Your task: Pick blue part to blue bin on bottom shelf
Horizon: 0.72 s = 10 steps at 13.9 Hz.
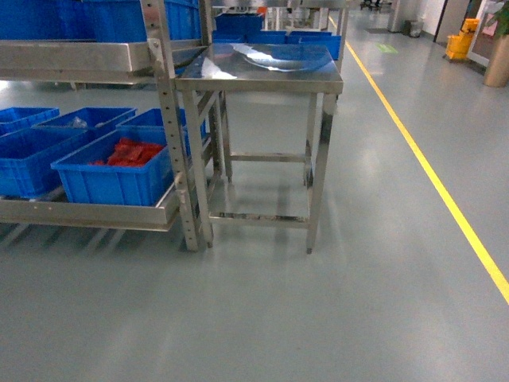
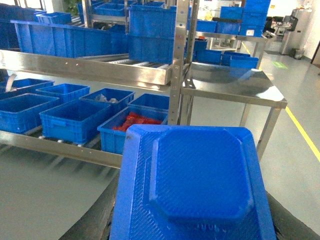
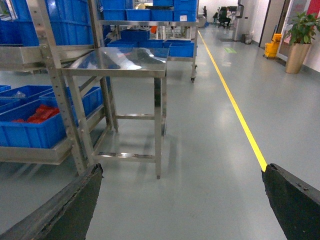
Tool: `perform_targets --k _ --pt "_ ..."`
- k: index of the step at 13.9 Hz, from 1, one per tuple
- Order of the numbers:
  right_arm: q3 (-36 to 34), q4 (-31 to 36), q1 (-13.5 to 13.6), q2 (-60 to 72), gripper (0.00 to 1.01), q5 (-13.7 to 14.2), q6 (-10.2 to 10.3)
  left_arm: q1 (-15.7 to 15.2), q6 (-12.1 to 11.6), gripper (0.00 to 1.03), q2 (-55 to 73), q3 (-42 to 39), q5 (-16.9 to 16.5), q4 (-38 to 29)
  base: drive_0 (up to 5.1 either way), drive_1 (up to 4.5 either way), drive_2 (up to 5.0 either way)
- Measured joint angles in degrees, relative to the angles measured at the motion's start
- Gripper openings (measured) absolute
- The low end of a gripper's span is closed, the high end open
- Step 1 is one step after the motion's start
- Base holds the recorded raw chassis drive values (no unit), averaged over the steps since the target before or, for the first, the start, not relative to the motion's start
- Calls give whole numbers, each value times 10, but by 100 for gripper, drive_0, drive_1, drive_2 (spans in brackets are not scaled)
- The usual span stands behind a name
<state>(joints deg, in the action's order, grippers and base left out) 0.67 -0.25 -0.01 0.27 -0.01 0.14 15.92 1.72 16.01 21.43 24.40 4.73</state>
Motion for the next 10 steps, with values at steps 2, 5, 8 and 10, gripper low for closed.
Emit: perform_targets --k 2,5,8,10 --pt "0 1 0 0 98 0 0 0 0 43 0 0 -2 0 4 420 -413" --pt "0 -1 0 0 98 0 0 0 0 43 0 0 -2 0 0 417 -416" --pt "0 1 0 0 98 0 0 0 0 43 0 0 -1 -2 5 422 -412" --pt "0 0 0 0 98 0 0 0 0 43 0 0 -1 0 1 418 -415"
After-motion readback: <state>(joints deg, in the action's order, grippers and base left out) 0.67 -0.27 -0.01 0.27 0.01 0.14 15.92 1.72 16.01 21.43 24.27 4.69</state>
